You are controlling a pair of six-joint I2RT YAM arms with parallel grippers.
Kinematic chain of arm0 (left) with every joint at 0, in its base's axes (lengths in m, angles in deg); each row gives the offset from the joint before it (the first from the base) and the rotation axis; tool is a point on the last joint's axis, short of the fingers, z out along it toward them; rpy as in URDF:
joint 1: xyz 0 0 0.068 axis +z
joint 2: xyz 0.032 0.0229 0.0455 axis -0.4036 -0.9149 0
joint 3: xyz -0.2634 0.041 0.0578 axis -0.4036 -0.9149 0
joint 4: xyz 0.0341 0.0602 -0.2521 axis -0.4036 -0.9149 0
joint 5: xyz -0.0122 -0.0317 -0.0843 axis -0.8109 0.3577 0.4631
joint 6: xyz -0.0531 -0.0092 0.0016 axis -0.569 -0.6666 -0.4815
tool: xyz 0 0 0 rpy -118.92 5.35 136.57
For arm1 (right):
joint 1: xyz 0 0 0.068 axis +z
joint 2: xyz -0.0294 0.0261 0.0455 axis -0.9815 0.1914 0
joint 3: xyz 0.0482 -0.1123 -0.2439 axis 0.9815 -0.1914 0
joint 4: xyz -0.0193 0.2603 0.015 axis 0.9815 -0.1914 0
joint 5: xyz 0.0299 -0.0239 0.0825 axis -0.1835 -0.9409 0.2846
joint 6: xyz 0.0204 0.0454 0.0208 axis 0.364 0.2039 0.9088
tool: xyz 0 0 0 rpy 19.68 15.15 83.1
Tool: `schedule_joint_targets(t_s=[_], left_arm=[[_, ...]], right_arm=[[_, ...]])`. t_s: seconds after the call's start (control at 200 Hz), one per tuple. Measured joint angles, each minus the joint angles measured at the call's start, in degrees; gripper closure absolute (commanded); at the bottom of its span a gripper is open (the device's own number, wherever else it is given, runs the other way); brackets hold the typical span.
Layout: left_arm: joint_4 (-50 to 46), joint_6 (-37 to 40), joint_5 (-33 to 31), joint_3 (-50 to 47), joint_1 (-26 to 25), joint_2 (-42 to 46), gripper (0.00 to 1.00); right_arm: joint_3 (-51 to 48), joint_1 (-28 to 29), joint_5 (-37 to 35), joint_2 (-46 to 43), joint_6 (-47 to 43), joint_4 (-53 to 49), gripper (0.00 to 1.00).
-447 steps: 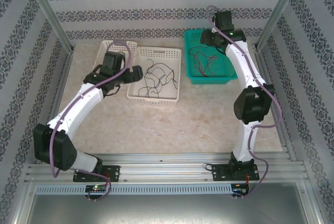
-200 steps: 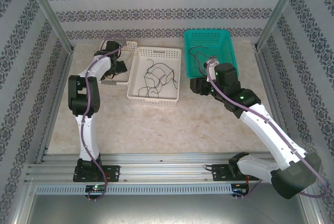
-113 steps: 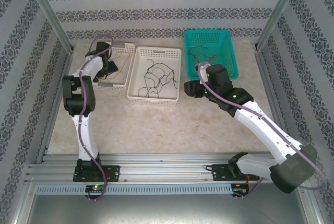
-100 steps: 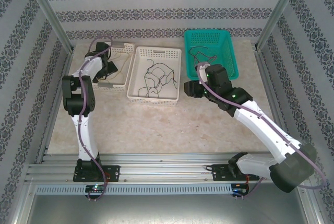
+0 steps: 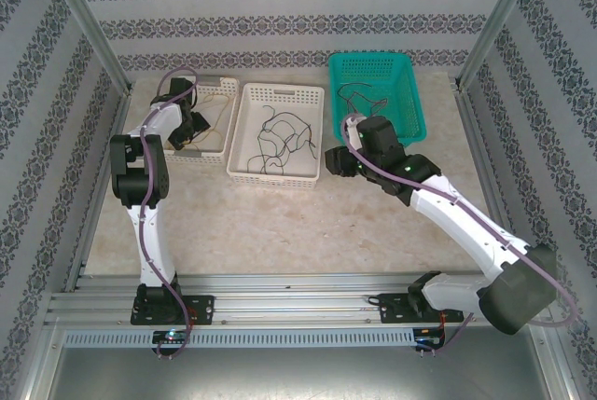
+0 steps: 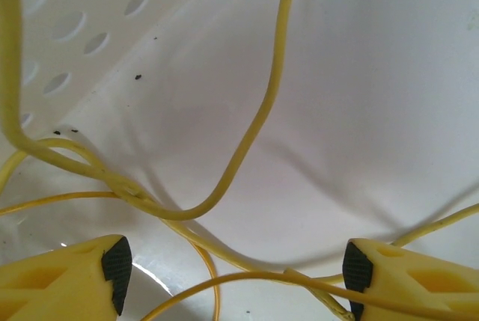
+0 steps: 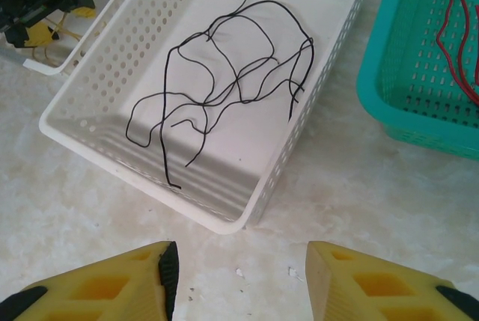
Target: Untangle the cables
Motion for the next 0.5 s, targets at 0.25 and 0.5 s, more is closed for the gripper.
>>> schedule_joint_targets(t_s=[0.25, 0.5], left_arm=[[0.50, -0.04, 0.70, 0.24, -1.05, 1.38, 0.03], [1.16, -0.02, 0.79, 0.50, -2.10, 8.15, 0.00]], right_arm=[[0.00, 1.49, -0.57, 1.55, 0.00, -0.02, 0.48], [0.02, 2.43, -0.61, 2.10, -0.02, -0.04, 0.47]])
